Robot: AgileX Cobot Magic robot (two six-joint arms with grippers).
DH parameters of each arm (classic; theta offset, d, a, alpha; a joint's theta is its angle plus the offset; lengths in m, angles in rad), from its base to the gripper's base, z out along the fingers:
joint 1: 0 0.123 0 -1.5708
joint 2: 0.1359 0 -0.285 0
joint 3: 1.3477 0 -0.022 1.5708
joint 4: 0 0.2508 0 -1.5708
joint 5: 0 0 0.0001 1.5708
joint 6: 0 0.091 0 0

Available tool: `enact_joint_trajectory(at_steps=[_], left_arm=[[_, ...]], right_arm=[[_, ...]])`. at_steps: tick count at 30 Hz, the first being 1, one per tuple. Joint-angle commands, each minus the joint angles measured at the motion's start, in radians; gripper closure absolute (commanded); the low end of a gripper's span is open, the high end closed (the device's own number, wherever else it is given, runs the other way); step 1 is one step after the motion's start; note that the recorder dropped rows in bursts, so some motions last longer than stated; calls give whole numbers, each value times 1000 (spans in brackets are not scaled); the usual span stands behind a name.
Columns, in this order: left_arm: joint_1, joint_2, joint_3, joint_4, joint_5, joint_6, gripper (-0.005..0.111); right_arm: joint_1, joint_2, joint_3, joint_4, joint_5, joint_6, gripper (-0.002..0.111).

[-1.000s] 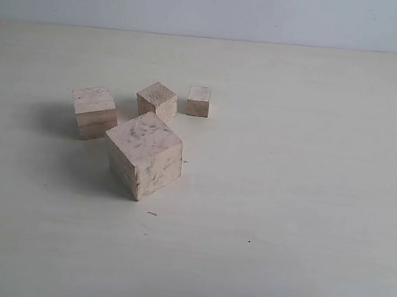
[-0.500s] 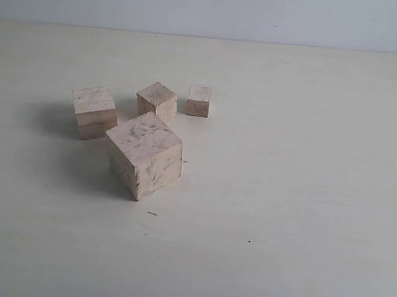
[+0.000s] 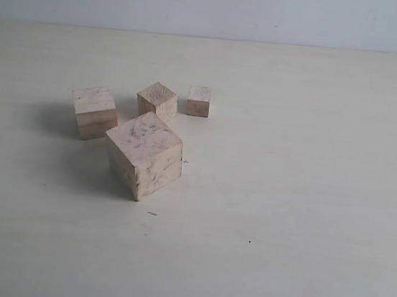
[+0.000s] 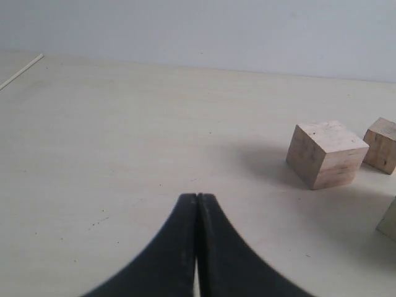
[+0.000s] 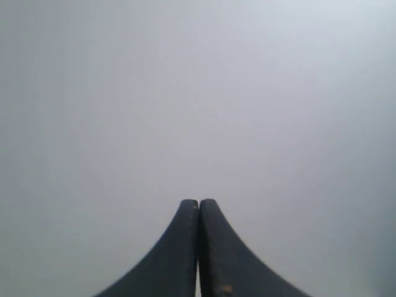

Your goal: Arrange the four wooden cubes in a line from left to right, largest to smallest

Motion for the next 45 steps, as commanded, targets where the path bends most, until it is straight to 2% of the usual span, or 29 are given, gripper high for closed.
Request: enact_joint_trajectory(at_steps=[1, 10, 13, 18, 21, 26, 30, 36, 40, 42, 45], left_arm=[[2, -6, 3, -1, -7, -3, 107], [2, -6, 3, -1, -7, -3, 107], [2, -6, 3, -1, -7, -3, 107], [2, -6, 3, -1, -7, -3, 107], [2, -6, 3, -1, -7, -3, 107], [2, -6, 3, -1, -7, -3, 107], [2, -6, 3, -1, -7, -3, 107], [2, -6, 3, -1, -7, -3, 107], [2, -6, 3, -1, -7, -3, 107], [2, -6, 3, -1, -7, -3, 107], [2, -6, 3, -1, -7, -3, 107]], right_arm=[[4, 89, -198, -13, 76, 4, 108], [23, 528, -652, 37, 456, -83, 108], [103, 674, -767, 115, 533, -192, 108], [297, 931, -890, 295, 682, -450, 108], [401, 1095, -939, 366, 772, -521, 108], [518, 1321, -989, 455, 951, -524, 108], [579, 1439, -989, 544, 955, -567, 108], [591, 1526, -989, 709, 939, -578, 108], [596, 1549, -998, 773, 918, -759, 108], [620, 1560, -1017, 765, 922, -801, 103], [679, 1582, -1069, 707, 922, -790, 87]])
